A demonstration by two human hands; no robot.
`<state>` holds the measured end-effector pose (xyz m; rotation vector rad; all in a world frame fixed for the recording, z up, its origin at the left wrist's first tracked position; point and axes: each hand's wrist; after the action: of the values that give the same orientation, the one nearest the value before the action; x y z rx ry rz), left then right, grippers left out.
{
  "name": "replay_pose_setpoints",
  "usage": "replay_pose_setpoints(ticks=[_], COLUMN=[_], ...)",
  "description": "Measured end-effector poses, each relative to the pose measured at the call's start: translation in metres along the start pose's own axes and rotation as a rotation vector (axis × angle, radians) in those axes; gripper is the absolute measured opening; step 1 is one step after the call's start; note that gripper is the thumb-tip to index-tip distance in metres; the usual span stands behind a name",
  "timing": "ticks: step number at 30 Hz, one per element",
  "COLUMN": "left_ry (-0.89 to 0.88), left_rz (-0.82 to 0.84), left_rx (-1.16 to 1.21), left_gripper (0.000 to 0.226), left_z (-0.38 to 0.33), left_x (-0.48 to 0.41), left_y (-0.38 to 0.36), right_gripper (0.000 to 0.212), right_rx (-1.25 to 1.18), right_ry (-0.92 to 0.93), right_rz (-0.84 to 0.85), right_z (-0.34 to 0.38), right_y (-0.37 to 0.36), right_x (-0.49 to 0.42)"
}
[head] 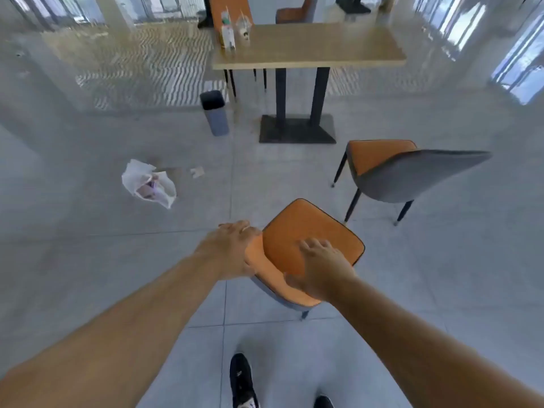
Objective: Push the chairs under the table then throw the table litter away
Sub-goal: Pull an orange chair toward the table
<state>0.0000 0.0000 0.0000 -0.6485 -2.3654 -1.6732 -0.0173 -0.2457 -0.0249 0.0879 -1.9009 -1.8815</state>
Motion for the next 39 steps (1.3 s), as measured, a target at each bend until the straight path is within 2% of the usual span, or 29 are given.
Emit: replay_pose_setpoints(ticks=[3, 6, 8, 11, 15, 19, 25, 29, 39], left_ry=[-0.065, -0.134, -0.196, -0.244, -0.224, -0.186, -0.123, -0.064, 0.062], left_rz=[0.089, 0.219, 0.243, 0.198, 0.186, 0.135, 0.069, 0.065, 0.008], left_rx=[-0.110, -0.218, -0.221, -0.066, 0.056, 0.124, 0.169, 0.199, 0.307], left_gripper=[0.107, 0.096, 0.076, 0.048, 0.029, 0.018, 0.029, 0.037, 0.030], left_z=[0.045, 0.079, 0.097, 0.118, 0.124, 0.118, 0.114, 0.134, 0.153], left_x=[-0.037, -0.064, -0.079, -0.096, -0.110, -0.123, -0.151, -0.175, -0.280], left_y=[-0.017, -0.036, -0.041, -0.041, -0.035, -0.029, -0.014, 0.005, 0.075], right_gripper=[0.100, 0.098, 0.086, 0.069, 0.062, 0.057, 0.044, 0.041, 0.026], right_rx=[-0.037, -0.078, -0.056, -0.010, 0.095, 0.170, 0.136, 0.133, 0.107], right_ry=[-0.032, -0.051, -0.054, -0.034, -0.018, -0.082, -0.217, -0.184, -0.080], right_rz=[0.145, 0.283, 0.301, 0.253, 0.204, 0.258, 0.364, 0.301, 0.158], right_z=[0.033, 0.061, 0.070, 0.072, 0.061, 0.035, 0.000, -0.004, -0.050], right_y=[-0.043, -0.081, -0.094, -0.100, -0.089, -0.066, -0.036, -0.031, 0.003], right_x=[-0.028, -0.042, -0.053, -0.065, -0.084, -0.110, -0.180, -0.233, -0.359])
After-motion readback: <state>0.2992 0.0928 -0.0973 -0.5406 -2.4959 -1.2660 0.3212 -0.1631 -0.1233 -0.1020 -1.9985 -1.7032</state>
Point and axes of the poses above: each hand's wrist, its own x-axis away from the middle knuckle, its own y-axis out of the back of the hand, z = x × y, and after that the axes turned 13 degrees about x, right-handed
